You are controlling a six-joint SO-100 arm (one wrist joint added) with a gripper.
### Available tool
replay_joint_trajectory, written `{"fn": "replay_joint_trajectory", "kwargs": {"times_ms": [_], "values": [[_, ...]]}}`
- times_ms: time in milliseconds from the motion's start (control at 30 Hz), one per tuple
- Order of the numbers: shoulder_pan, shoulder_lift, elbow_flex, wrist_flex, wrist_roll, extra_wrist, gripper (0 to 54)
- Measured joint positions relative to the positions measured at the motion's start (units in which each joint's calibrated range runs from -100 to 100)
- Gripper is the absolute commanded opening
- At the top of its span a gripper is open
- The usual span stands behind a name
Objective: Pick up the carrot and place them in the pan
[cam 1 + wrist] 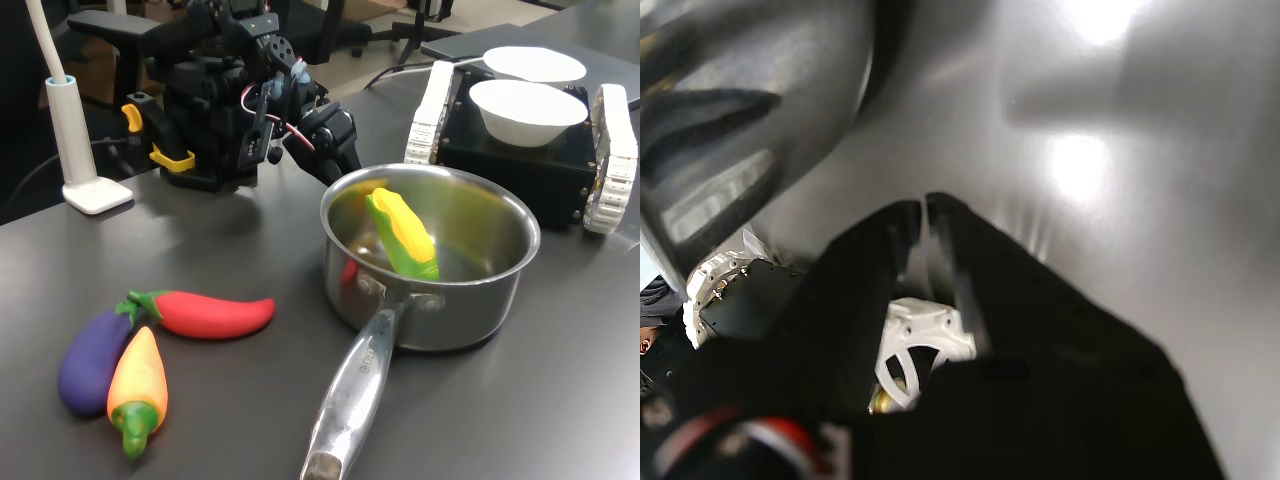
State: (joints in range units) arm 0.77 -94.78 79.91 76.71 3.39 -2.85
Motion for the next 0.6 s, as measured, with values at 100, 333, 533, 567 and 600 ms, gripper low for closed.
{"fn": "replay_joint_trajectory", "kwargs": {"times_ms": [100, 333, 533, 567, 600], "values": [[0.00, 0.00, 0.00, 0.00, 0.00, 0.00, 0.2], [0.00, 0.00, 0.00, 0.00, 0.00, 0.00, 0.2], [0.00, 0.00, 0.00, 0.00, 0.24, 0.00, 0.2], [0.00, 0.00, 0.00, 0.00, 0.39, 0.00, 0.2], [-0.33, 0.00, 0.00, 0.00, 0.63, 0.00, 0.2]]}}
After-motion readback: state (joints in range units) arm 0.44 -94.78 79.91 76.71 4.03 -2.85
